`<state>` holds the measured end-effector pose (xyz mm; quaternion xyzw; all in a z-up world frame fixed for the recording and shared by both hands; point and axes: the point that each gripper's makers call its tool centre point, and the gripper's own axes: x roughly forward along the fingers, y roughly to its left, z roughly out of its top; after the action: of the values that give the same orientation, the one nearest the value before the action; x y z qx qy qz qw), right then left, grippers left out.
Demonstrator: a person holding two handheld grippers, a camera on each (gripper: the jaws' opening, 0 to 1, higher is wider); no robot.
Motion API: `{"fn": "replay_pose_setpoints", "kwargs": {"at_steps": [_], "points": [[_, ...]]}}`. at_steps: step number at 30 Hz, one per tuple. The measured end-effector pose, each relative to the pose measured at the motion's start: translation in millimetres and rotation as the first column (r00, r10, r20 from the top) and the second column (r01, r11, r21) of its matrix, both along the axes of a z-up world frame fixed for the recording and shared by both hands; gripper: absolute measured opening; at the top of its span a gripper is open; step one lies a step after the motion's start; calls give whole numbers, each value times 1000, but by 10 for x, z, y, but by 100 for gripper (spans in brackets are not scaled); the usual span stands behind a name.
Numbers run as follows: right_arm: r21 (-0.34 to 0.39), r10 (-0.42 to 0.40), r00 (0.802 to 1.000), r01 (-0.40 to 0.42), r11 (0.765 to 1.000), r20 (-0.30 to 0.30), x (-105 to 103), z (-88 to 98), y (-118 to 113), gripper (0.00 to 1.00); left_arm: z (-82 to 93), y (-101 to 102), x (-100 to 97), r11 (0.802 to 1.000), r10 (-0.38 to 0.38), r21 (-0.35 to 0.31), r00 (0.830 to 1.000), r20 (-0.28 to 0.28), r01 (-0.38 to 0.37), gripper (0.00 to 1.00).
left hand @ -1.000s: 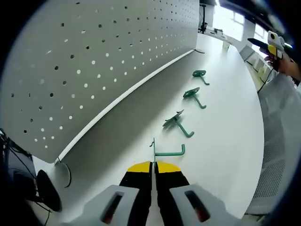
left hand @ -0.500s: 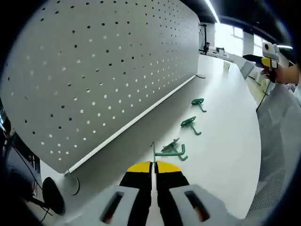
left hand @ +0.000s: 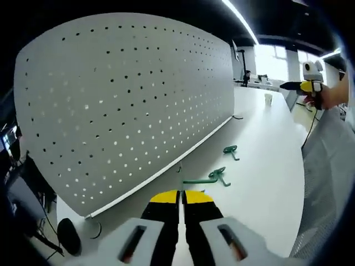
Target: Insert the hook assembly into the mounting plate slot until the hook locks in place.
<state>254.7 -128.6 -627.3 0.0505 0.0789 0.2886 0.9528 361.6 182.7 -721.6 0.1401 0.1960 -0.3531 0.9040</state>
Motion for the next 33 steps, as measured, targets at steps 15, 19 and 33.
{"fn": "replay_pose_setpoints", "kwargs": {"at_steps": [15, 19, 33], "points": [[4, 18, 1000, -18, 1000, 11, -28, 35, 45, 57, 295, -80, -140, 992, 52, -124, 993, 103, -39, 1], [6, 21, 1000, -21, 1000, 14, -35, 45, 57, 57, 426, -99, -155, 986, 74, -157, 987, 145, -51, 1], [26, 27, 999, -27, 999, 27, -54, 118, 84, 56, 896, -121, -313, 944, 171, -319, 953, 251, -85, 2]]}}
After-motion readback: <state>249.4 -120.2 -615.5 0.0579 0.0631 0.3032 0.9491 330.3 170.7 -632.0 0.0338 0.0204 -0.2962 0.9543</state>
